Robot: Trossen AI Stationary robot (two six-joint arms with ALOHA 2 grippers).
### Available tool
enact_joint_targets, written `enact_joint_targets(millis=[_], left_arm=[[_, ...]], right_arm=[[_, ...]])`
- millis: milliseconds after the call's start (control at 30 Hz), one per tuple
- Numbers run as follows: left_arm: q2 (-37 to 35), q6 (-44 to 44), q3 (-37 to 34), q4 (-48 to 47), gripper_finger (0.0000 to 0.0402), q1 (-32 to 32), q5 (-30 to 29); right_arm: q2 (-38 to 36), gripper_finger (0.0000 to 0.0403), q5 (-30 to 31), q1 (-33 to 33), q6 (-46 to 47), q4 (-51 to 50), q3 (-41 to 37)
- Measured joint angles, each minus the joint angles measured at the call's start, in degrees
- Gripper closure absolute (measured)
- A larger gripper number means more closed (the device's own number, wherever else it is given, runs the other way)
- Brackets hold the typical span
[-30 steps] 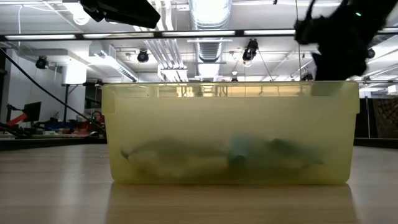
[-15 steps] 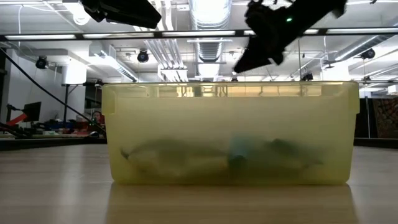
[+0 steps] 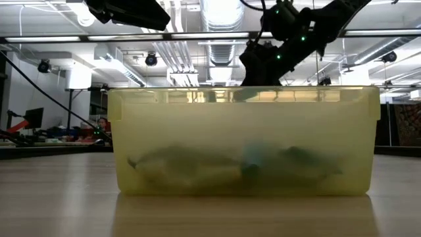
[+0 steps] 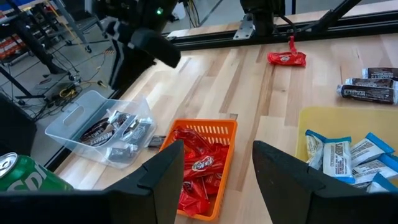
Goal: Sort candy
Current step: Put the black candy into the transparent bin
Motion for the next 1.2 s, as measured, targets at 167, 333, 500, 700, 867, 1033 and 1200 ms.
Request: enact_joint_targets(millis=[167, 333, 500, 700, 867, 1033, 1200], left_arm=[[0.0, 0.0, 0.0, -0.05, 0.0228, 0.0, 0.0], [0.0, 0.0, 0.0, -0.08, 0.0228, 0.0, 0.0], [0.0, -0.02, 0.0, -0.09, 0.0228, 0.02, 0.0], [0.0, -0.02, 0.0, -0.09, 0.0228, 0.02, 0.02], [0.0, 0.0, 0.0, -0.09, 0.0228, 0.02, 0.02], [0.0, -0.02, 0.0, -0.09, 0.0228, 0.02, 0.02], [0.0, -0.02, 0.0, 0.27, 0.0228, 0.4, 0.0]], right_arm=[[0.13, 0.0344, -3.93, -0.38, 2.94, -2.34, 0.0], [-0.36, 0.0344, -6.06, 1.34, 4.1, -7.15, 0.0], [-0.32, 0.0345, -6.86, 2.91, 3.79, -8.41, -2.15], [-0.29, 0.0369, -6.78, 3.11, 3.1, 4.66, -11.12], [-0.29, 0.0391, -7.67, 2.71, 0.57, 24.37, -20.73], [1.33, 0.0394, -9.42, 2.22, -4.5, 35.73, -26.08], [5.58, 0.0394, -8.97, 0.73, -5.13, 37.84, -26.36]])
